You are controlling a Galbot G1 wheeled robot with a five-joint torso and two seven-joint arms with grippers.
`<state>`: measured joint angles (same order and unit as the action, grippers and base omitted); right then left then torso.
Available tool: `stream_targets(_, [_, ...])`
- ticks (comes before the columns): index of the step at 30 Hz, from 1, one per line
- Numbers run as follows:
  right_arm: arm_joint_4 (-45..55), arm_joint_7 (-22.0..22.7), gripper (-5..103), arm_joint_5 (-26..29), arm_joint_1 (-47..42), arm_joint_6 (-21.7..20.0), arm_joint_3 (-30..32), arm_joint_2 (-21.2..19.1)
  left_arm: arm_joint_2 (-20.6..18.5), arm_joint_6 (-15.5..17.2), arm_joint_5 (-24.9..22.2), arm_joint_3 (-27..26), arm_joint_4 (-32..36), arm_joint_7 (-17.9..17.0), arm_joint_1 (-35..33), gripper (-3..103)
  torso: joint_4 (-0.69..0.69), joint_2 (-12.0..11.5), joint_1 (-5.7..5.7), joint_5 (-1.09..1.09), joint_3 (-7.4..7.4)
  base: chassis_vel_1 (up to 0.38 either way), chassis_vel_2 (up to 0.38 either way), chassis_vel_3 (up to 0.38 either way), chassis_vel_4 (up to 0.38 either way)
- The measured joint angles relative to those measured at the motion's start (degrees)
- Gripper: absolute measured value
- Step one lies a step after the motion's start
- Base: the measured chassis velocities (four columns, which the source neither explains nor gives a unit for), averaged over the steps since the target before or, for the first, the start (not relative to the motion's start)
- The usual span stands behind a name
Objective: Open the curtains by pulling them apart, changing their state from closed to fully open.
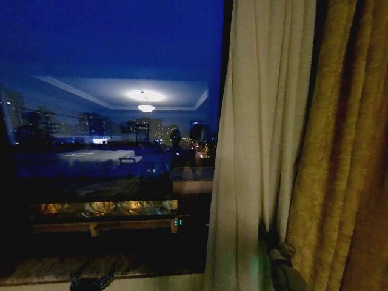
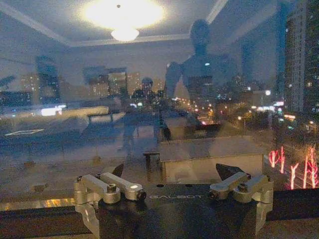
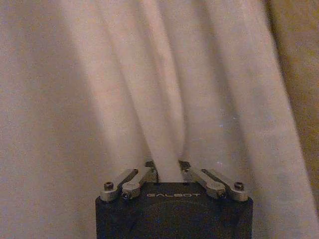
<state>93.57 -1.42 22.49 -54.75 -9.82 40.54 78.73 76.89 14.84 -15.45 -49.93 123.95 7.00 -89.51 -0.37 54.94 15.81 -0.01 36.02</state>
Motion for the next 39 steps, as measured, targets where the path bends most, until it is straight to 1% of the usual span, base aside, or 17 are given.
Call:
stream_targets(1, [0.0,0.0,16,0.0,0.0,0.0,0.0,0.0,0.0,0.0,0.0,0.0,0.0,0.0,0.0,100,0.00,0.0,0.00,0.00,0.00,0.000,0.000,0.000,0.000])
stream_targets(4, [6.9,-2.2,32,0.3,-3.6,-2.5,-1.0,0.0,0.1,-0.1,0.0,-0.1,-0.2,0.0,-0.1,100,0.01,0.0,0.00,-0.02,-0.01,0.000,0.000,0.000,0.000])
stream_targets(5, [6.9,-2.2,32,0.3,-3.6,-2.5,-1.0,0.0,0.1,-0.1,0.0,-0.1,-0.2,0.0,-0.1,100,0.01,0.0,0.00,-0.02,-0.01,0.000,0.000,0.000,0.000])
stream_targets(7, [11.7,-2.5,43,0.6,-7.3,-3.8,-1.5,0.0,0.2,-0.1,0.0,-0.3,-0.3,0.0,0.0,100,0.01,0.0,0.00,-0.01,-0.01,0.000,0.000,0.000,0.000])
stream_targets(8, [11.7,-2.5,43,0.6,-7.3,-3.8,-1.5,0.0,0.2,-0.1,0.0,-0.3,-0.3,0.0,0.0,100,0.01,0.0,0.00,-0.01,-0.01,0.000,0.000,0.000,0.000])
stream_targets(9, [14.1,-2.5,48,0.7,-9.8,-4.3,-1.7,0.0,0.2,-0.1,-0.1,-0.4,-0.3,0.1,0.0,100,-0.01,0.0,0.00,-0.01,-0.01,0.000,0.000,0.000,0.000])
stream_targets(10, [15.8,-2.5,48,0.7,-11.9,-4.5,-1.7,0.0,0.1,-0.2,-0.1,-0.5,-0.4,0.1,0.0,100,-0.01,0.0,0.00,-0.01,-0.01,0.000,0.000,0.000,0.000])
stream_targets(11, [17.8,-2.3,59,0.7,-14.8,-4.5,-1.8,0.0,0.0,-0.2,-0.3,-0.7,-0.6,0.1,0.1,100,-0.02,0.0,0.00,0.00,-0.01,0.000,0.000,0.000,0.000])
stream_targets(12, [17.8,-2.3,59,0.7,-14.8,-4.5,-1.8,0.0,0.0,-0.2,-0.3,-0.7,-0.6,0.1,0.1,100,-0.02,0.0,0.00,0.00,-0.01,0.000,0.000,0.000,0.000])
stream_targets(14, [21.0,-1.4,70,0.7,-19.0,-4.3,-1.6,0.0,-0.2,-0.3,-0.6,-0.8,-1.2,0.1,0.3,100,-0.02,0.0,0.00,0.00,-0.01,0.000,0.000,0.000,0.000])
stream_targets(16, [21.7,-1.1,70,0.7,-19.9,-4.1,-1.6,0.0,-0.3,-0.3,-0.6,-0.9,-1.3,0.1,0.4,100,-0.01,0.0,0.00,-0.01,-0.01,0.000,0.000,0.000,0.000])
stream_targets(18, [25.0,-0.3,81,0.7,-23.2,-3.1,-1.5,0.0,-0.3,-0.3,-0.8,-0.9,-1.7,0.1,0.7,100,-0.02,0.0,0.00,-0.01,-0.01,0.000,0.000,0.000,0.000])
stream_targets(19, [25.0,-0.3,81,0.7,-23.2,-3.1,-1.5,0.0,-0.3,-0.3,-0.8,-0.9,-1.7,0.1,0.7,100,-0.02,0.0,0.00,-0.01,-0.01,0.000,0.000,0.000,0.000])
stream_targets(22, [29.9,0.1,96,0.5,-26.2,-2.8,-2.2,0.0,-0.3,-0.3,-0.8,-0.7,-2.3,0.1,1.0,100,-0.01,0.0,0.00,-0.01,-0.01,0.000,0.000,0.000,0.000])
stream_targets(23, [30.9,0.0,99,0.5,-26.7,-2.8,-2.5,0.0,-0.3,-0.3,-0.8,-0.7,-2.5,0.1,1.1,100,-0.01,0.0,0.00,-0.01,-0.01,0.000,0.000,0.000,0.000])
stream_targets(33, [35.5,-1.9,100,-1.7,-28.1,-4.6,-7.3,0.0,-0.1,-0.3,-0.8,-0.6,-3.4,1.4,1.3,100,-0.01,0.0,0.00,-0.01,0.00,0.000,0.000,0.000,0.000])
stream_targets(39, [32.6,-0.6,100,-6.4,-23.3,-5.1,-13.8,0.0,0.1,-0.3,-0.7,-0.5,-3.5,1.4,1.3,100,0.00,0.0,0.00,-0.02,0.00,0.000,0.000,0.000,0.000])
